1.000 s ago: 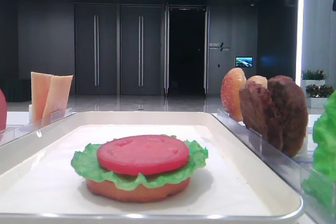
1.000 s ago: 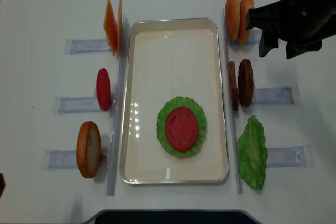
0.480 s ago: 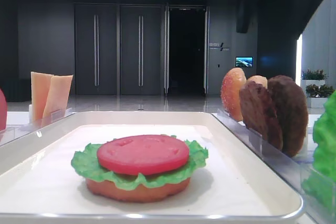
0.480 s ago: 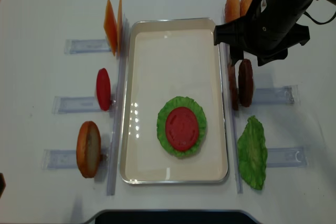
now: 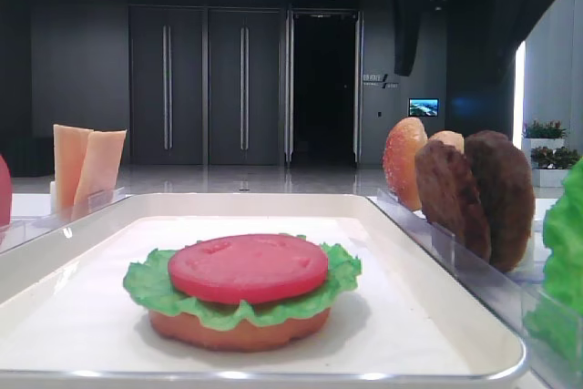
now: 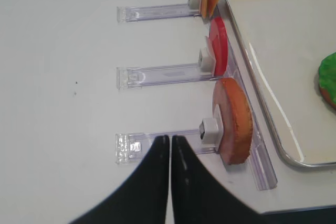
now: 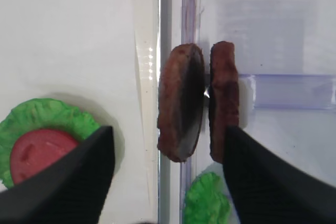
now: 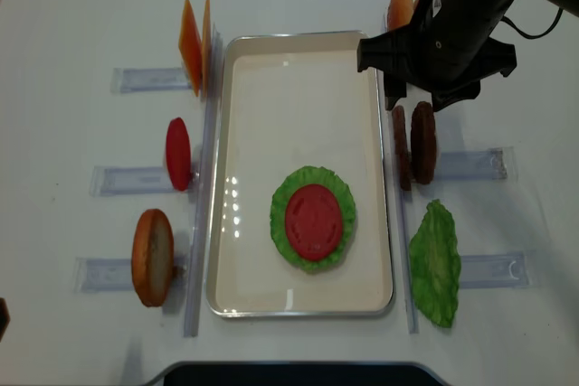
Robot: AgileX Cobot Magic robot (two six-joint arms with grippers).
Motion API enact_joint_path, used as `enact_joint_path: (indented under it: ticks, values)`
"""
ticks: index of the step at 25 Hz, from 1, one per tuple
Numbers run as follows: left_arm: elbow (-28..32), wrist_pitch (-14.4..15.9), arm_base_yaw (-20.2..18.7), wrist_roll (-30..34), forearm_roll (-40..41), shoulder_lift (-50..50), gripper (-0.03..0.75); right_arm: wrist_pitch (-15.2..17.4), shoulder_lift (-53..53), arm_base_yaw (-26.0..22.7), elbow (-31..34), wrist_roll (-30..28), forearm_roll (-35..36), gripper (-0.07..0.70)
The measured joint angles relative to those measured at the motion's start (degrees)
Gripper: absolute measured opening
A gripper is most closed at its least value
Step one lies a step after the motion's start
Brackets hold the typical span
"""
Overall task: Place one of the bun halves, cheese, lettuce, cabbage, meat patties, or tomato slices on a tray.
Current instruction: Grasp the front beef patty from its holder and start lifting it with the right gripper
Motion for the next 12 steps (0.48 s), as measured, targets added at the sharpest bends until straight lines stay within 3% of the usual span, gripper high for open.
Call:
enact_joint_path:
  ticks: [12]
  values:
    - [0.0, 0.0, 0.0, 0.0, 0.0, 0.0, 0.0, -1.0, 4.0, 0.0, 0.0, -0.1, 3.0, 0.453]
